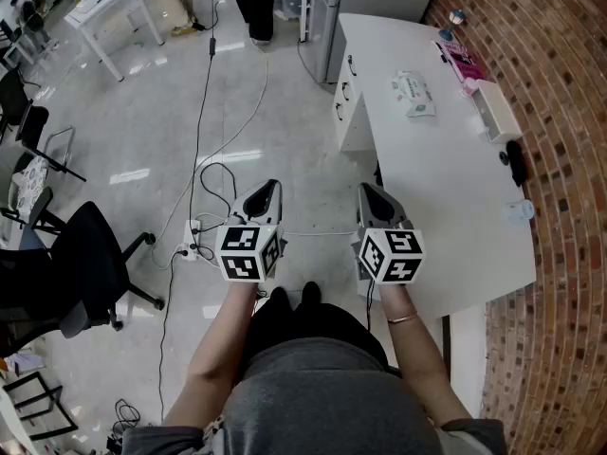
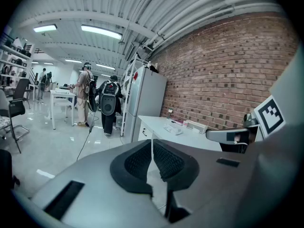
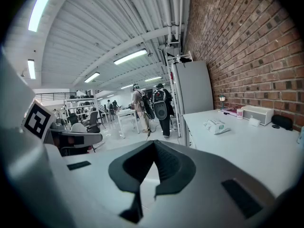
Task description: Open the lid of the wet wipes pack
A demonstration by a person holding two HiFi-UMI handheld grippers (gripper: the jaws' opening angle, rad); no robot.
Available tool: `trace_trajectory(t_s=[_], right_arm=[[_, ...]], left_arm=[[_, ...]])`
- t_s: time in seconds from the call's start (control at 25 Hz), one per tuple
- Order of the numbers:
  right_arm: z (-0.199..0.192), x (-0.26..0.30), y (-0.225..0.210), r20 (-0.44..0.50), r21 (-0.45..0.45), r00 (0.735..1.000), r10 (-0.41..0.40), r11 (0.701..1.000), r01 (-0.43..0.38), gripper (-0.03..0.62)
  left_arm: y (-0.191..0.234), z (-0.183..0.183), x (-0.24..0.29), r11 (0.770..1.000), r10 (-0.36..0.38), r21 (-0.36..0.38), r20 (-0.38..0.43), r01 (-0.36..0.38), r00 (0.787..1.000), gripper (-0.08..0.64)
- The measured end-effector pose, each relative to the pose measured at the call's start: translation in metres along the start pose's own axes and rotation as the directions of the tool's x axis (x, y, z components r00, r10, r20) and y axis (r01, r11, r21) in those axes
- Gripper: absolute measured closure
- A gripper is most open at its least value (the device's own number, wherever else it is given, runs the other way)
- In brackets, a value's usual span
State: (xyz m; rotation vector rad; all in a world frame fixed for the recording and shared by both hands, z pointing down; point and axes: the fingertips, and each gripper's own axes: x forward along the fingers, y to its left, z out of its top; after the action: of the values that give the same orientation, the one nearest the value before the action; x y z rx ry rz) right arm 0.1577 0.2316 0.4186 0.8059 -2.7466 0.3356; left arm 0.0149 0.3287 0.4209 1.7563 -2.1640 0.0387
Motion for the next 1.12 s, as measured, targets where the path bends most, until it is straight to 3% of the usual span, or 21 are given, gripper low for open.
trace_trajectory(t_s=[0.88, 1.0, 1.12], right_arm=[[0.003, -0.003, -0.029, 0.014, 0.036, 1.0, 0.024, 0.999, -0.024, 0.582], [0.005, -0.002, -0.036, 0.012, 0.053, 1.0, 0.019, 0.998, -0.02, 0.525], [0.005, -0.001, -0.041, 0.008, 0.065, 1.0, 0.015, 0.998, -0.016, 0.508]], left_arm=[[-0.007, 0.004, 0.002, 0.999, 0.043, 0.02, 0.038, -0.044, 0.998, 0.528], [-0.009, 0.006, 0.005, 0.999, 0.048, 0.021, 0.041, -0.048, 0.998, 0.513], [-0.013, 0.006, 0.009, 0.999, 0.04, 0.021, 0.038, -0.041, 0.998, 0.473]])
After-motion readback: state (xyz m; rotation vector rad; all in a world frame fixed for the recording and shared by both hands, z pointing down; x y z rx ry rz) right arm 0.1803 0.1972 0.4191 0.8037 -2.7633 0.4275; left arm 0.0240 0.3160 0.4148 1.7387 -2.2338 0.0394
